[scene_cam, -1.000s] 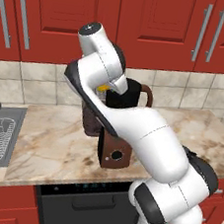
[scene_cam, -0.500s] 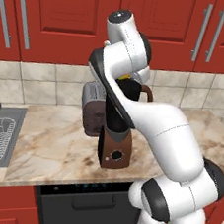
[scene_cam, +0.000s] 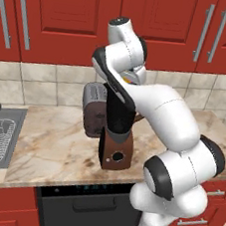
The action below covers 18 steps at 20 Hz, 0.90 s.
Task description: Open the blender lid, put the mango in the blender, close the lid, and start the blender.
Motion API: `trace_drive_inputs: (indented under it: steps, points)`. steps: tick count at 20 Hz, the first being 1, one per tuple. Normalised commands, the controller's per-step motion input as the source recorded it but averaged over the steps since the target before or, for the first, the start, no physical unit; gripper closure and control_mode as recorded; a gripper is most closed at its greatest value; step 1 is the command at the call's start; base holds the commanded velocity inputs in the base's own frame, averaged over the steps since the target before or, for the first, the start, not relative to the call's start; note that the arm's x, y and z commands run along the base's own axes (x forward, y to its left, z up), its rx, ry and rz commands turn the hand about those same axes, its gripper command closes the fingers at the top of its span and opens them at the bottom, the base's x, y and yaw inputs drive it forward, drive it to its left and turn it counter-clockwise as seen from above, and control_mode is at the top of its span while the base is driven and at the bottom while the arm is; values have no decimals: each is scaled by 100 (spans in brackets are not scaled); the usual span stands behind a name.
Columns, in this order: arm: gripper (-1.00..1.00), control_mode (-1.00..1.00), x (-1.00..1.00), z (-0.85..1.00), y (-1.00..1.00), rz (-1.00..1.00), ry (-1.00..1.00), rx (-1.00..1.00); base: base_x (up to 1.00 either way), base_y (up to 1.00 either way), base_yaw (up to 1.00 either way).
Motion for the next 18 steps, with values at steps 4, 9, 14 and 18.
trace_drive_inputs:
  steps: [4,9,14,18]
  points:
    - [100,-100,6,-57,0,7,12,0,0,0,0]
    - [100,-100,-37,-40,-15,5,-2,4,0,0,0]
    - [100,-100,-56,-28,-9,4,-6,5,0,0,0]
    - [100,-100,-18,-52,0,3,0,0,0,0,0]
